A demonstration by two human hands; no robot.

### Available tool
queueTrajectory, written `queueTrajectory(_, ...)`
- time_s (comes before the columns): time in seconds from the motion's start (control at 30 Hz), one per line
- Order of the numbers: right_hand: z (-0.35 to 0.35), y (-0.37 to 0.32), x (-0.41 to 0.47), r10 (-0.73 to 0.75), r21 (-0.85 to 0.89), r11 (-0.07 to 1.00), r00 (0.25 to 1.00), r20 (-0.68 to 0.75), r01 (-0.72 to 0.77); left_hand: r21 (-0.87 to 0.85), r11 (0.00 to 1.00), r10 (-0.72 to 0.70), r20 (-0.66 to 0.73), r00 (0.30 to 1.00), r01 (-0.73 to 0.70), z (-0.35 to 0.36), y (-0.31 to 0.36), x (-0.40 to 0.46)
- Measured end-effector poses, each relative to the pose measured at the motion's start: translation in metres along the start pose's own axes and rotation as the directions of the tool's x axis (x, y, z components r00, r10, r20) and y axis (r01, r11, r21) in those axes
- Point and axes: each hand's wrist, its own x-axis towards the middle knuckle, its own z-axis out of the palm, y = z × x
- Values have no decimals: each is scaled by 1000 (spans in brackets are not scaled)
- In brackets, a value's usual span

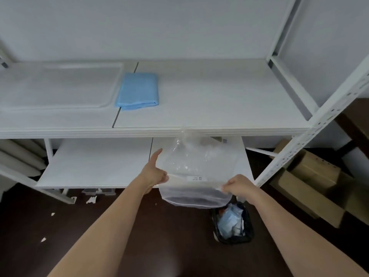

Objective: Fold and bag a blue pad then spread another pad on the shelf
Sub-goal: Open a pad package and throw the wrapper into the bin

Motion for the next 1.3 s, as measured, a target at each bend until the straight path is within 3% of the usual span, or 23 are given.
queueTrajectory(0.1, -12, 20, 6, -97, -59, 994, 995, -11, 97, 89, 993, -75, 6, 997, 74, 23, -7, 1)
queueTrajectory(0.23, -48, 55, 7, -215, 6, 976, 975, -63, 216, 265, 937, -237, 3, 971, 228, 77, -12, -5)
queueTrajectory(0.37, -81, 93, 11, -240, 60, 967, 964, -116, 248, 390, 903, -182, -31, 983, 179, 136, -12, -4)
queueTrajectory(0.5, -94, 120, 21, -189, 71, 980, 980, 61, 184, 649, 750, -145, -25, 989, 126, 180, -12, -1)
queueTrajectory(0.63, -88, 138, 42, -165, 72, 985, 974, 157, 155, 772, 630, -80, 171, 982, -83, 207, -21, 23)
queueTrajectory(0.77, -69, 164, 80, -192, 181, 968, 978, 86, 174, 614, 783, -175, 363, 915, -94, 241, -65, 63)
queueTrajectory(0.87, -48, 190, 111, -177, 259, 947, 982, -66, 188, 478, 873, -48, 290, 956, -101, 263, -102, 92)
queueTrajectory(0.97, -21, 227, 146, -77, 215, 970, 980, -184, 117, 255, 966, -35, 260, 965, -33, 284, -135, 124)
queueTrajectory(1.03, -2, 252, 168, -1, 298, 954, 992, -124, 38, 119, 992, -62, 288, 956, 28, 297, -156, 145)
queueTrajectory(1.13, 31, 291, 202, 73, 560, 822, 994, 76, -103, -69, 994, -53, 357, 933, 83, 316, -186, 174)
queueTrajectory(1.3, 79, 344, 260, 89, 692, 692, 976, 198, -204, -269, 940, -61, 469, 881, 208, 345, -239, 219)
